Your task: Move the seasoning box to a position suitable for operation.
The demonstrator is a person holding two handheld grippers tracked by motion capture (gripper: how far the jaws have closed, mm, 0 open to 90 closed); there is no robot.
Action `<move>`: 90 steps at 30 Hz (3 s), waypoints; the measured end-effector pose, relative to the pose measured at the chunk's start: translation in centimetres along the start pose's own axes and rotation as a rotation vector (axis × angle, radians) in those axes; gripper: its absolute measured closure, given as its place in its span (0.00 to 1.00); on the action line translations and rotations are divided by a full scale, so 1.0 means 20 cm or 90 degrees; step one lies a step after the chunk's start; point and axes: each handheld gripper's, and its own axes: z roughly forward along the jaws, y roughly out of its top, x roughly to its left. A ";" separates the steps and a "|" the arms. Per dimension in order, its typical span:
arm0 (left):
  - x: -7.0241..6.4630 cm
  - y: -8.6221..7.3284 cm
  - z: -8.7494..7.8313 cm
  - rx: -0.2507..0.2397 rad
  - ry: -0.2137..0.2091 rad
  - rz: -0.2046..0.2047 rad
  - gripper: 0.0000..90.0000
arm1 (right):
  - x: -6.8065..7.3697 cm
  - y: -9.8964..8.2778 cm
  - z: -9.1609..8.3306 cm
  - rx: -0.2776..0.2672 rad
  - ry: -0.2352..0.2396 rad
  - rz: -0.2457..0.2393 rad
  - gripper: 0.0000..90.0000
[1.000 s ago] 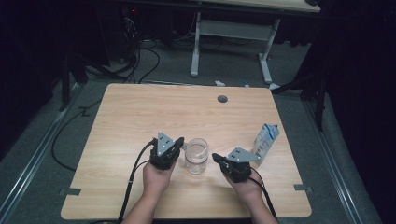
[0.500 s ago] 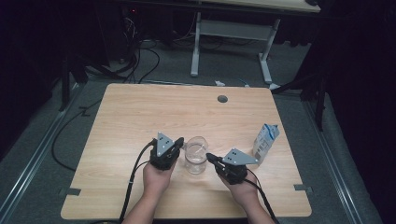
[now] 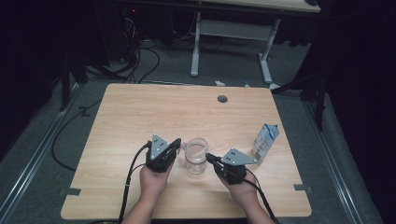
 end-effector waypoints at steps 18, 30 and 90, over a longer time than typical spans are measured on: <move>-0.10 -0.17 -0.08 0.019 -0.055 -0.001 1.00 | 0.00 0.02 0.00 0.000 -0.009 -0.009 1.00; -0.18 -0.15 -0.06 0.010 -0.084 0.003 1.00 | 0.01 0.02 -0.01 -0.004 -0.005 -0.008 1.00; -0.07 -0.09 -0.10 -0.043 -0.047 -0.037 1.00 | 0.00 -0.02 0.03 -0.014 -0.003 -0.002 1.00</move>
